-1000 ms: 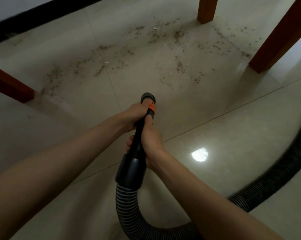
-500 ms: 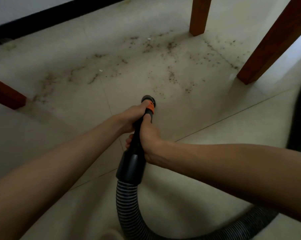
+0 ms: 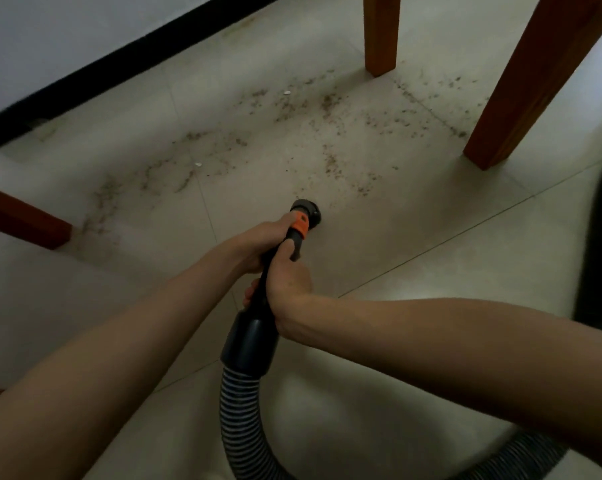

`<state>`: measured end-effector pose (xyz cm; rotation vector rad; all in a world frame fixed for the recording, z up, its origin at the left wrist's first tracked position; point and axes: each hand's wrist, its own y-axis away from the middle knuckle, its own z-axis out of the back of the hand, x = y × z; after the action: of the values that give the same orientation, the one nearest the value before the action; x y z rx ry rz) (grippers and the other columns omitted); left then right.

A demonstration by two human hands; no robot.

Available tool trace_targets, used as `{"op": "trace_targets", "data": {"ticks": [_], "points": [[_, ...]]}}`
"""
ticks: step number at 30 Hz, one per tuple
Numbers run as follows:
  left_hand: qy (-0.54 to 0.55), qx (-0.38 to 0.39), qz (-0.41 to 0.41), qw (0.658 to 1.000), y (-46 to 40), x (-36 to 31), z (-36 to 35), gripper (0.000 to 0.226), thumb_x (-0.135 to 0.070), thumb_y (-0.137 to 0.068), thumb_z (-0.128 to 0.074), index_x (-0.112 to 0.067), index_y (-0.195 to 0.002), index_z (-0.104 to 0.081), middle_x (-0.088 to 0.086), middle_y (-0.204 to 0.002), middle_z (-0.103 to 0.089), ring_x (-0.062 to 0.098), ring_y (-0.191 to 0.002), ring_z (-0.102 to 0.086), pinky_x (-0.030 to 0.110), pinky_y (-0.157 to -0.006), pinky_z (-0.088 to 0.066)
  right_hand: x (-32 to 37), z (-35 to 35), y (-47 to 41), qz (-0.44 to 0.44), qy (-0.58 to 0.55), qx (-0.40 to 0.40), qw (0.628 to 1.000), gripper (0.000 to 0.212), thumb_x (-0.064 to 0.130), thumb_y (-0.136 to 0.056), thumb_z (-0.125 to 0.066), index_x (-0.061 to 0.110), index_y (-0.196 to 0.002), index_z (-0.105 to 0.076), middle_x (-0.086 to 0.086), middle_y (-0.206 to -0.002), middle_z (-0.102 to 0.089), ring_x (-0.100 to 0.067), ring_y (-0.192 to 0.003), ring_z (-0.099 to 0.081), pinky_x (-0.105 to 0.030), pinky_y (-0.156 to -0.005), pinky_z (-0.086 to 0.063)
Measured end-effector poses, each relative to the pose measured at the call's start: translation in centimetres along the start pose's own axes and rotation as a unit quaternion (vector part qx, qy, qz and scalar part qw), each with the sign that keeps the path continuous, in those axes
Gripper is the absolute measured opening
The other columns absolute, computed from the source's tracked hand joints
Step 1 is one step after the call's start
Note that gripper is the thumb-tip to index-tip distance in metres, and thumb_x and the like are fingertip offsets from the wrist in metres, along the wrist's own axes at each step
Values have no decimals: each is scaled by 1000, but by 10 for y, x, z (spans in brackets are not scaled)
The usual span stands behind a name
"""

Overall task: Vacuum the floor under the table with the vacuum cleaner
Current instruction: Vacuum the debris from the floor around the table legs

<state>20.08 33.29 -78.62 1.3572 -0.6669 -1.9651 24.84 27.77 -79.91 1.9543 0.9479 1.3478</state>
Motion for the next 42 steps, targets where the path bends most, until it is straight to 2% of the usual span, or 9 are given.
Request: {"op": "trace_targets", "data": {"ticks": [4,10,21,24,29,32,34,38,42], "points": [[-24,-12,19,999,-4,-7,2,48,-45,-99,-34,1,-103,-48,14,-76,-57,20,-65,-57,26,-55,-47,7,-1,-1,0,-15,9,1000,54,47,-102,-28,1,-104,-55,-9,-53,-52,-20,-36,-50,-25,-42,-46],[-43,-34,18,998,-19,-16,12,50,-45,-100,-34,1,-112,-48,15,-76,-58,19,-61,-57,16,-37,-45,15,-14,-12,14,-29,10,999,46,46,-101,-29,6,-97,-52,-10,-60,-54,-21,-41,-52,-31,-50,-51],[-55,-43,8,998,-32,-25,27,57,-46,-99,-36,4,-124,-46,14,-79,-58,18,-63,-57,16,-35,-44,23,-25,-26,24,-36,28,999,48,46,-101,-31,3,-108,-51,-9,-62,-55,-20,-43,-53,-31,-51,-52],[-52,-53,6,997,-32,-25,34,53,-44,-99,-37,4,-118,-48,14,-77,-58,19,-61,-56,15,-34,-43,23,-28,-26,16,-60,65,996,49,45,-101,-32,1,-111,-52,-11,-59,-53,-21,-43,-54,-30,-49,-50],[-27,-43,7,999,-35,-21,36,46,-41,-99,-38,3,-107,-47,14,-74,-56,17,-47,-58,14,-34,-41,21,-24,-31,4,-71,94,993,43,43,-101,-36,3,-104,-52,-13,-62,-56,-26,-51,-58,-41,-64,-55],[-27,-46,2,999,-40,-21,31,46,-40,-100,-37,5,-108,-46,14,-75,-56,19,-56,-56,14,-33,-41,20,-13,-36,-9,-59,116,991,42,44,-101,-37,5,-99,-52,-15,-67,-57,-27,-54,-59,-39,-65,-55],[-29,-49,-2,998,-45,-23,31,46,-40,-100,-36,4,-109,-45,14,-75,-56,19,-61,-54,15,-32,-41,19,-11,-39,-9,-39,126,991,40,45,-100,-38,9,-95,-53,-17,-75,-60,-29,-62,-61,-39,-68,-55],[-22,-51,-9,998,-56,-26,37,49,-42,-100,-35,2,-118,-46,14,-77,-56,19,-63,-54,22,-43,-47,13,-19,-49,26,37,117,992,54,48,-98,-38,5,-128,-51,-20,-112,-64,-34,-99,-64,-43,-95,-51],[-10,-53,-9,999,-64,-31,40,51,-42,-100,-35,2,-123,-44,14,-78,-56,18,-65,-55,21,-43,-48,9,-29,-59,64,83,93,990,62,52,-98,-32,1,-125,-52,-20,-115,-63,-35,-102,-63,-44,-94,-51]]}}
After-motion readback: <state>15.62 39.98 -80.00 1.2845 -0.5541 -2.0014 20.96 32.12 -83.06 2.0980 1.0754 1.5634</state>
